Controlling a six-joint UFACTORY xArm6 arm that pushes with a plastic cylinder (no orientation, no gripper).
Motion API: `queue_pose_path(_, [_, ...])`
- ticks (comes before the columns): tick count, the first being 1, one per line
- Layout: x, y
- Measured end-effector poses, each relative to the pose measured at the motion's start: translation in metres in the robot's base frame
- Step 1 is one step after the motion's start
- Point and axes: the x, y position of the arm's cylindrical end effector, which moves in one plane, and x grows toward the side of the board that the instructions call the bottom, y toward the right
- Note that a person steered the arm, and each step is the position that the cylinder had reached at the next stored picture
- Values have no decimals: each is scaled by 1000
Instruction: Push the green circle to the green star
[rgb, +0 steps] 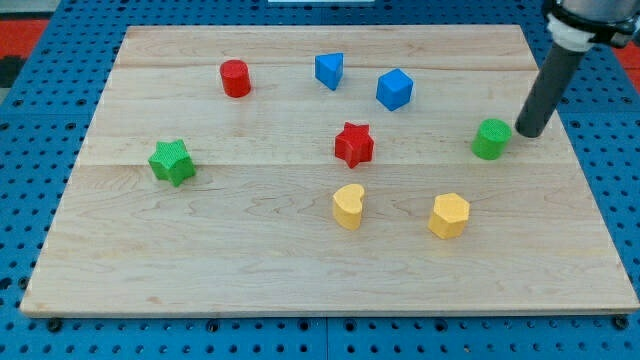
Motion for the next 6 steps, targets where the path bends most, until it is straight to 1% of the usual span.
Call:
queue_pose_path(1, [1, -29])
queue_pose_path(3, [1, -28])
queue_pose_path(4, [-43, -28])
queue_pose_path(5, [-77, -28])
queue_pose_path(6, [-64, -29])
